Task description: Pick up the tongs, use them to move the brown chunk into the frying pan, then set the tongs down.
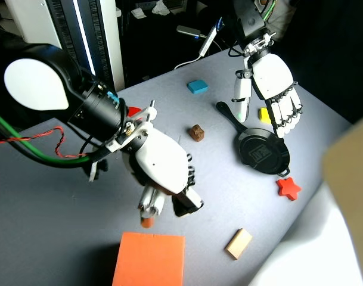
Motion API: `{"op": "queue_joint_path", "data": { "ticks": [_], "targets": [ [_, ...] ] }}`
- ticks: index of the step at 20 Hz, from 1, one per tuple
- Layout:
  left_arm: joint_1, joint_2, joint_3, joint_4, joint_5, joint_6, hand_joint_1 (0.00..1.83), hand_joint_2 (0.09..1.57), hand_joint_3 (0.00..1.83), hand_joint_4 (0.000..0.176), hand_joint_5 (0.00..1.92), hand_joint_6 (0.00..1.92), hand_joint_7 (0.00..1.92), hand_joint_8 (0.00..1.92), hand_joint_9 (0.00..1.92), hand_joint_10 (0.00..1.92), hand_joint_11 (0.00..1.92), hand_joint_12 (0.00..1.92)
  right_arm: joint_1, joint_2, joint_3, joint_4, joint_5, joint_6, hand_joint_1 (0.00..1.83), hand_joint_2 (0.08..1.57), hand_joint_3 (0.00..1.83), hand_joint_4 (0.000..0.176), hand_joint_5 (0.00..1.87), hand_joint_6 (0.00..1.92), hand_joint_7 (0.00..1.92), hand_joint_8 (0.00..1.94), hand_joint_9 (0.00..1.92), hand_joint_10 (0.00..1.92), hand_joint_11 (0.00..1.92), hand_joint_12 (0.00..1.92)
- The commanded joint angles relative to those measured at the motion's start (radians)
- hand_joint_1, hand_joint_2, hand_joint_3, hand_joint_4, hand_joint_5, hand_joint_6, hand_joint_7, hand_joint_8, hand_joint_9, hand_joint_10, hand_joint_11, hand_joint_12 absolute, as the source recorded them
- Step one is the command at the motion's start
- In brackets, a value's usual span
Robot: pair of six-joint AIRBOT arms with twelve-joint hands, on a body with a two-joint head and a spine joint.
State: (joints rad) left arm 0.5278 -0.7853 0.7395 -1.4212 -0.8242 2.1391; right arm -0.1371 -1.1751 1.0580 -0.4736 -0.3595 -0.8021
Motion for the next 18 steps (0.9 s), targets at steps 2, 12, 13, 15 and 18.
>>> {"op": "queue_joint_path", "data": {
  "ticks": [2, 12, 13, 15, 18],
  "targets": [
    [-0.004, 0.013, 0.006, 0.061, -0.06, -0.007, 0.04, 1.27, 0.0, 0.0, 0.18, 0.0, 0.21, 0.0, 0.19, 0.0, 0.0, 0.54, 0.012, 0.011, -0.008, -0.017, 0.083, 0.021, 1.1, 1.21, 0.0, 0.0, 0.76, 0.02, 0.8, 0.0, 0.74, 0.06, 0.22, 1.4],
    [0.005, 0.018, 0.016, 0.061, -0.025, -0.028, 0.03, 1.27, 0.0, 0.0, 0.18, 0.0, 0.2, 0.0, 0.18, 0.0, 0.0, 0.5, -0.003, -0.007, -0.02, -0.017, 0.086, 0.15, 1.07, 1.22, 0.0, 0.0, 0.71, 0.0, 0.75, 0.0, 0.69, 0.03, 0.14, 1.41],
    [0.006, 0.018, 0.017, 0.061, -0.021, -0.028, 0.03, 1.27, 0.0, 0.0, 0.18, 0.0, 0.2, 0.0, 0.18, 0.0, 0.0, 0.5, -0.004, -0.009, -0.02, -0.017, 0.087, 0.154, 1.07, 1.22, 0.0, 0.0, 0.71, 0.0, 0.75, 0.0, 0.69, 0.03, 0.14, 1.41],
    [0.008, 0.018, 0.022, 0.063, -0.006, -0.026, 0.02, 1.27, 0.0, 0.0, 0.19, 0.0, 0.21, 0.0, 0.18, 0.0, 0.0, 0.51, -0.009, -0.011, -0.021, -0.017, 0.092, 0.162, 1.07, 1.21, 0.0, 0.0, 0.74, 0.01, 0.77, 0.01, 0.72, 0.04, 0.19, 1.39],
    [0.014, 0.018, 0.029, 0.091, 0.005, -0.026, 0.05, 1.28, 0.0, 0.0, 0.19, 0.0, 0.2, 0.0, 0.18, 0.0, 0.0, 0.52, -0.012, -0.026, -0.02, -0.017, 0.087, 0.183, 1.08, 1.21, 0.0, 0.0, 0.73, 0.01, 0.77, 0.01, 0.71, 0.04, 0.18, 1.38]
  ]
}}
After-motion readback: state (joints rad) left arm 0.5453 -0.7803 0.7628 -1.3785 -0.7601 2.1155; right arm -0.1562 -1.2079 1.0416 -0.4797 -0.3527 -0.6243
